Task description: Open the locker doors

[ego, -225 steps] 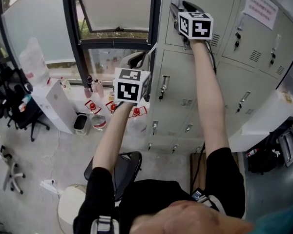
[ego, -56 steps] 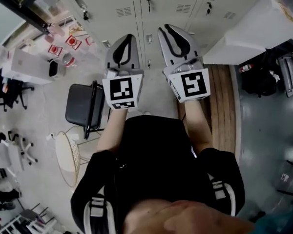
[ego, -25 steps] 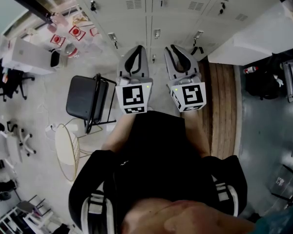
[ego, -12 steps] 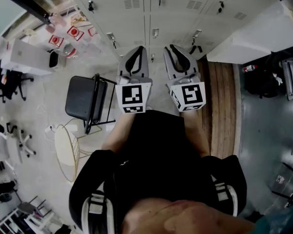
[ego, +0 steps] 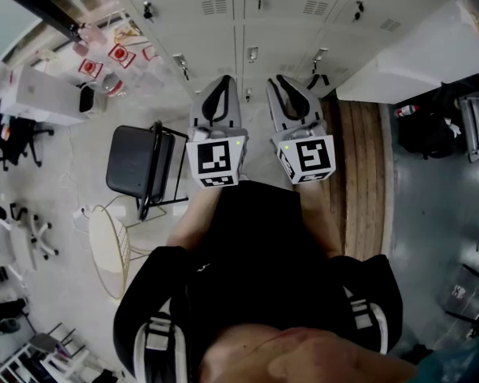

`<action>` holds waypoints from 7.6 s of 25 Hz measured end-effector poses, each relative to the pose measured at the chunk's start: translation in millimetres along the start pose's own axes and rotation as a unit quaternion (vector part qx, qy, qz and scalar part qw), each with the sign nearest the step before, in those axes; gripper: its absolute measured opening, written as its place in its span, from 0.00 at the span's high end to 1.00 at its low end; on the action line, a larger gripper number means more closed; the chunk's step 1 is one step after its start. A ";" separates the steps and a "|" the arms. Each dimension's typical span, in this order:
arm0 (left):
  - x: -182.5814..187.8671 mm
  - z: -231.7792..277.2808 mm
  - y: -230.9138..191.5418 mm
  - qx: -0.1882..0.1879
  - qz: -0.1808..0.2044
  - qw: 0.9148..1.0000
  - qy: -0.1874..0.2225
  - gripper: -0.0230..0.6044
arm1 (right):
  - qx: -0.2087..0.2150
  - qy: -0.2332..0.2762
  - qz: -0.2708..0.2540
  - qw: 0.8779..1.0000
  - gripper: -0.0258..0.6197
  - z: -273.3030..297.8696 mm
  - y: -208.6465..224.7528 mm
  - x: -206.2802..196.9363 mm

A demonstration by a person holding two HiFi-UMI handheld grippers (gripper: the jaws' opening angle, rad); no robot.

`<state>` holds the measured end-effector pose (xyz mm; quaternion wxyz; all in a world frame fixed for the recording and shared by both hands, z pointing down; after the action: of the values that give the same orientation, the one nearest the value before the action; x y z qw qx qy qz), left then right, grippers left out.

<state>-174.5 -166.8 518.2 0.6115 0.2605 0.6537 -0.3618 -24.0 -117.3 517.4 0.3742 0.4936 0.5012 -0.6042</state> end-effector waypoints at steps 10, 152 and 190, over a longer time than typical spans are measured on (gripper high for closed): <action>2.1 -6.2 7.0 -0.003 -0.001 1.000 -0.002 0.95 | -0.003 0.003 0.004 1.000 0.86 -9.3 -3.0 3.7; 333.5 295.0 309.0 -0.005 0.009 0.996 0.086 0.95 | 0.092 0.132 -0.016 0.987 0.83 -10.7 476.1 284.0; 412.9 352.3 281.4 0.025 0.083 0.990 0.115 0.95 | 0.101 0.151 -0.068 0.981 0.73 99.4 508.1 368.2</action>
<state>213.0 -318.2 70.2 0.5534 0.3692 0.6863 -0.2939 349.6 -309.0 40.6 0.2001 0.5795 0.5207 -0.5942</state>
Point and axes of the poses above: the fingertips, and each gripper's own axes: z forward along the fingers, y to its right, x out of its top, the point moved 9 cm from there along -z, backward along the fingers, and after that the axes turned 8 degrees about -z, right-handed, at the moved point
